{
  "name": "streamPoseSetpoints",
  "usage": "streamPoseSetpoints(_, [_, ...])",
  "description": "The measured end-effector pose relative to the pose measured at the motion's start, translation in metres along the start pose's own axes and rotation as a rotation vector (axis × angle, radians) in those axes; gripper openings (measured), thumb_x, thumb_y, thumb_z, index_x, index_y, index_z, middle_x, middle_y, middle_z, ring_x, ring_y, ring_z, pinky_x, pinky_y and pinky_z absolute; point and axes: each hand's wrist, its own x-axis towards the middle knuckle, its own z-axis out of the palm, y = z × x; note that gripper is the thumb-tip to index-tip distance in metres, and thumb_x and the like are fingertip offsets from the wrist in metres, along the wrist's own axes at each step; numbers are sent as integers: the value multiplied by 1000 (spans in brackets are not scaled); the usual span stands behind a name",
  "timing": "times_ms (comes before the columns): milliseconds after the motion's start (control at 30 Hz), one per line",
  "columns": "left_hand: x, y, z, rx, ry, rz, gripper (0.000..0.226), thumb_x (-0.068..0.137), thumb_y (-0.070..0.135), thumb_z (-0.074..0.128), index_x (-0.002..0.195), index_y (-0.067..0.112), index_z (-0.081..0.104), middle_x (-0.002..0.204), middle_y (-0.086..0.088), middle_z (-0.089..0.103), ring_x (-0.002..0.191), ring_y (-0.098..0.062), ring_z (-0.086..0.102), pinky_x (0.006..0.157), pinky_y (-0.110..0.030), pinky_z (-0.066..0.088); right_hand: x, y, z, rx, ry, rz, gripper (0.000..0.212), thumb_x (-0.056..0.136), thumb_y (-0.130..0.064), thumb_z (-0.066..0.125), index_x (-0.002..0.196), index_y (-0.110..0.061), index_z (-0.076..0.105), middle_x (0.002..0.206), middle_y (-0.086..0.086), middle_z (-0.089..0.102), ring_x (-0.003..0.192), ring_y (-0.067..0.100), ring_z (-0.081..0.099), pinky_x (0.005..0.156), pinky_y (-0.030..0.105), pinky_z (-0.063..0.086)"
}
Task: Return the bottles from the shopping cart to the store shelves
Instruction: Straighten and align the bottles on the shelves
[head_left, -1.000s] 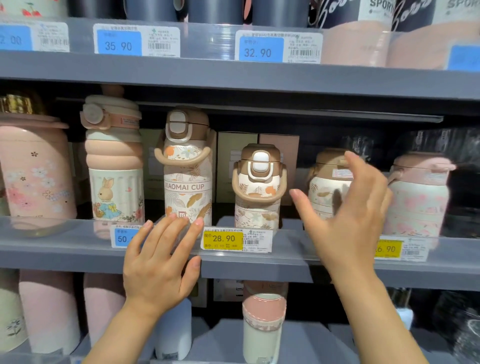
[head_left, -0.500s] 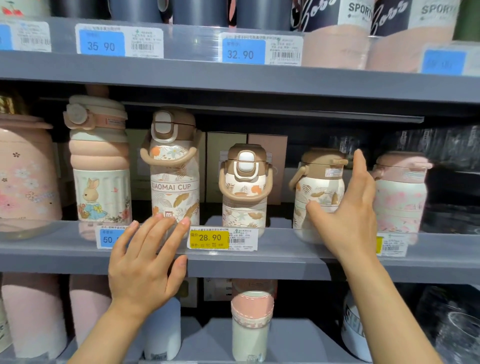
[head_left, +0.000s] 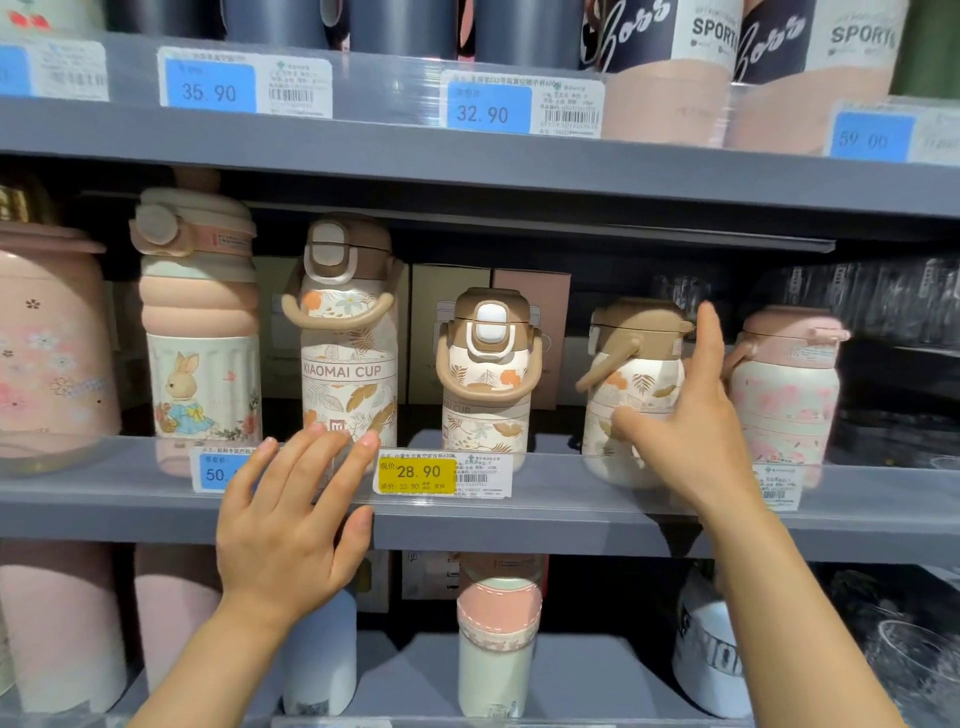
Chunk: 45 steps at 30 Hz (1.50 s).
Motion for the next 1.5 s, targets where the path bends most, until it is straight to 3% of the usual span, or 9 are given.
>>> streamPoseSetpoints(100, [-1,0,1,3,-1,0,46,96,33,34,135,16,50,122,-14,61,118,-30,53,101,-45,35,0,3,-6,48,-46,-27,110,74,-15,69,148,-45,-7,155,-3,23,134,21,35,94,37,37])
streamPoseSetpoints(267, [0,1,-1,-2,-6,0,46,96,33,35,135,16,50,122,-14,61,118,-30,53,99,-46,37,-5,-7,8,-232,61,-4,126,62,-51,83,149,-36,-7,144,8,25,130,31,36,93,48,43])
streamPoseSetpoints(400, [0,1,-1,-6,-8,5,46,95,33,35,136,16,49,122,-14,61,118,-30,52,98,-48,38,1,-5,6,-143,54,9,126,65,-31,85,150,-35,-7,139,13,33,121,37,45,93,43,42])
streamPoseSetpoints(567, [0,0,0,6,-8,5,46,95,32,35,135,14,50,122,-15,61,118,-30,52,98,-48,38,4,6,-15,14,-92,-7,118,72,-12,73,149,-40,-12,153,-2,27,132,21,38,96,34,36])
streamPoseSetpoints(800, [0,3,-2,-4,-6,-7,45,95,30,36,134,15,52,121,-15,63,118,-30,53,99,-47,37,-3,-4,-6,-160,-8,16,128,63,-37,88,151,-34,-5,146,9,27,124,31,44,96,40,41])
streamPoseSetpoints(1000, [0,3,-1,-5,0,-8,45,95,30,36,133,15,53,120,-16,63,117,-31,54,96,-49,39,-1,-3,-4,-180,-14,-24,119,67,-38,85,150,-34,0,137,9,36,115,31,50,86,33,42])
streamPoseSetpoints(1333, [0,2,-2,9,-9,-1,46,94,30,36,135,15,51,120,-16,63,116,-32,55,97,-49,39,-2,-2,-5,-165,-53,-81,119,68,-45,82,150,-36,-3,142,8,35,122,31,47,92,37,42])
streamPoseSetpoints(1433, [0,2,-3,6,-9,1,46,94,30,36,136,15,51,120,-16,63,116,-32,55,96,-49,39,-7,4,-17,-47,37,-163,112,67,-49,80,150,-37,6,146,2,32,129,18,39,97,29,35])
streamPoseSetpoints(1500, [0,3,-3,7,-9,-8,46,94,30,36,136,15,50,120,-17,63,116,-32,54,97,-49,39,-7,12,-33,-37,241,-237,95,72,-52,76,148,-28,23,142,2,40,126,16,41,97,25,33])
